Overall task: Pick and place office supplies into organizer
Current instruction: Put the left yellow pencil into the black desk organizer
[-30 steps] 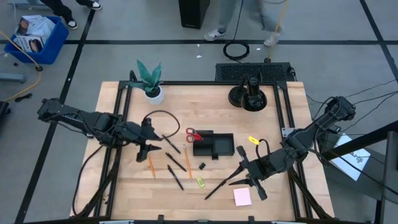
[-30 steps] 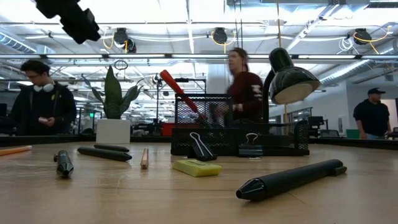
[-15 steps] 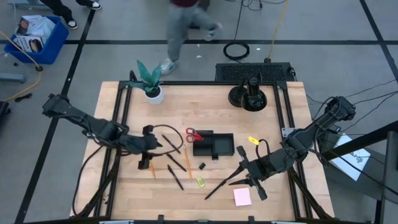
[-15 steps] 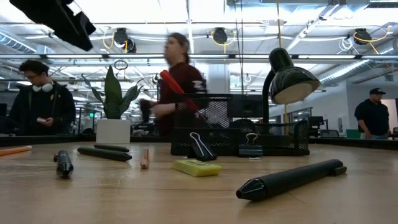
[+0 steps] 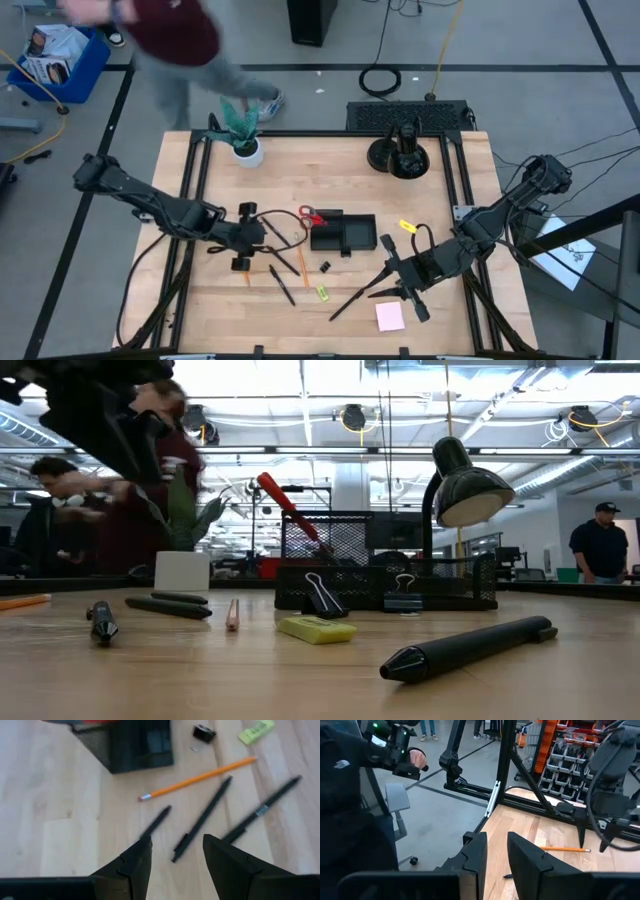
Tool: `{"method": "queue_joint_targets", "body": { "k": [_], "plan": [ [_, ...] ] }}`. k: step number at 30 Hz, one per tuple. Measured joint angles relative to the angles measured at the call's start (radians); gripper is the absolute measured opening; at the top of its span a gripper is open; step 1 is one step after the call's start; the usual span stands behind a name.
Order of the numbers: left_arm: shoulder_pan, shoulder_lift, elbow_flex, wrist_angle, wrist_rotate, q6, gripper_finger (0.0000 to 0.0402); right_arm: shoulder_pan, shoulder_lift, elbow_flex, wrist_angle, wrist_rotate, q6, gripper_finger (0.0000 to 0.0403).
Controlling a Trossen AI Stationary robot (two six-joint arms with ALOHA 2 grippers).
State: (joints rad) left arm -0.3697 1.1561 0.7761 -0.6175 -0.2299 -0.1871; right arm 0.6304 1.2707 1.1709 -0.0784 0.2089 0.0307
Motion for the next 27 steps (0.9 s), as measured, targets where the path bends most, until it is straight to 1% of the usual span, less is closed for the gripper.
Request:
{"method": "queue_joint_targets", "body": {
  "k": [2, 7, 13, 16, 21, 27],
  "plan": [
    [0.002, 0.003, 0.0, -0.032, 0.019, -0.001, 0.0184, 0.0, 0.0, 0.0, 0.0, 0.0, 0.001, 0.007],
    [0.003, 0.002, 0.0, -0.106, -0.001, -0.045, 0.0184, 0.0, 0.0, 0.0, 0.0, 0.001, 0.029, 0.007],
    [-0.029, 0.002, 0.0, -0.113, -0.004, -0.05, 0.0184, 0.0, 0.0, 0.0, 0.0, 0.0, 0.124, 0.007],
    [-0.065, 0.002, 0.0, -0.113, -0.005, -0.035, 0.0184, 0.0, 0.0, 0.0, 0.0, -0.001, 0.117, 0.007],
    [-0.124, 0.002, 0.0, -0.117, -0.005, -0.089, 0.0184, 0.005, 0.0, 0.0, 0.002, -0.003, 0.102, 0.007],
    [-0.186, 0.001, 0.0, -0.214, 0.008, -0.191, 0.0184, 0.028, 0.0, 0.0, 0.0, -0.004, 0.045, 0.007]
  ]
}}
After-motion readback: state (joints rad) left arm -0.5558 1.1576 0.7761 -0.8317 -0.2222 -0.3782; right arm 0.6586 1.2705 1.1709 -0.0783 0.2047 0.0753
